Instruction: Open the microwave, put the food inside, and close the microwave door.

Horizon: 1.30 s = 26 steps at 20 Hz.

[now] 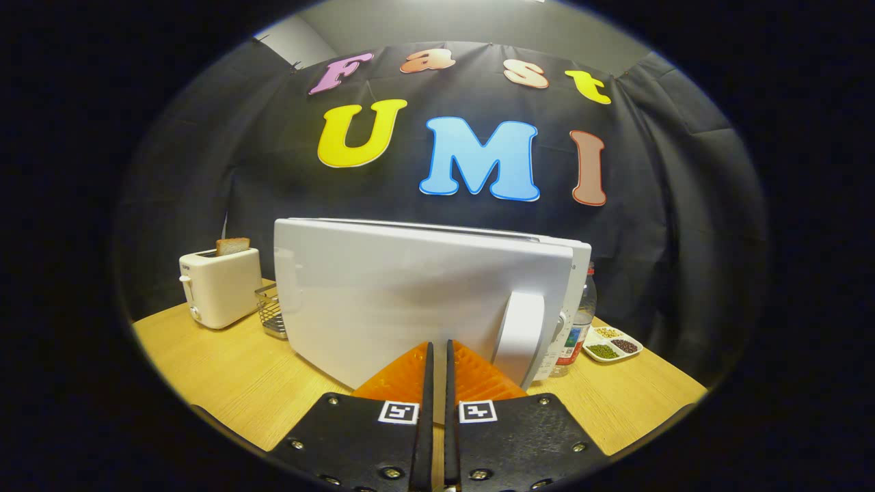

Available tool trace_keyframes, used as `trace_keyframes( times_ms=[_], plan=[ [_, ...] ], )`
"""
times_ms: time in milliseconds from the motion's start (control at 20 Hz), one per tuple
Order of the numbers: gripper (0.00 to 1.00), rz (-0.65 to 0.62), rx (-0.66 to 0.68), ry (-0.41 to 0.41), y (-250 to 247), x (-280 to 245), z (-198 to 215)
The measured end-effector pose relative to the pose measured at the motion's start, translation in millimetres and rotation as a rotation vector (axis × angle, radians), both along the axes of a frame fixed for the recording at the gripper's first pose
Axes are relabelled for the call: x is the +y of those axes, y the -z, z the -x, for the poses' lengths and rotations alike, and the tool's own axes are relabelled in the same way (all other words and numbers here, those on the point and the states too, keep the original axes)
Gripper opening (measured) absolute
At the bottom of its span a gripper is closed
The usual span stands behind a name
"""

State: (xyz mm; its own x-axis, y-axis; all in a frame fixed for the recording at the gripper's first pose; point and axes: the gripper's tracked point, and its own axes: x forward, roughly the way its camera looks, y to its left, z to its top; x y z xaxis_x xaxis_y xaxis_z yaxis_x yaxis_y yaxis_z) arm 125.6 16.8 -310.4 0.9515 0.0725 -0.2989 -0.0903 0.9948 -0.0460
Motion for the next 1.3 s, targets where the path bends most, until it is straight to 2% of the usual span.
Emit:
trace_keyframes(
  times_ms=[250, 550, 750, 900, 1150, 1300],
  plan=[
    [0.07, 0.015, 0.007, 0.038, 8.5, -9.6, -44.6],
    [0.08, -0.035, 0.049, 0.087, 18.3, -17.1, -81.0],
    [0.13, 0.017, 0.059, 0.077, 21.5, -12.8, -77.2],
    [0.12, -0.027, 0.083, 0.035, 14.1, -9.5, -61.6],
    [0.12, -0.088, 0.060, -0.032, -37.4, -7.5, -17.5],
    [0.12, -0.075, 0.029, -0.008, -82.7, -21.5, 12.5]
  ],
)
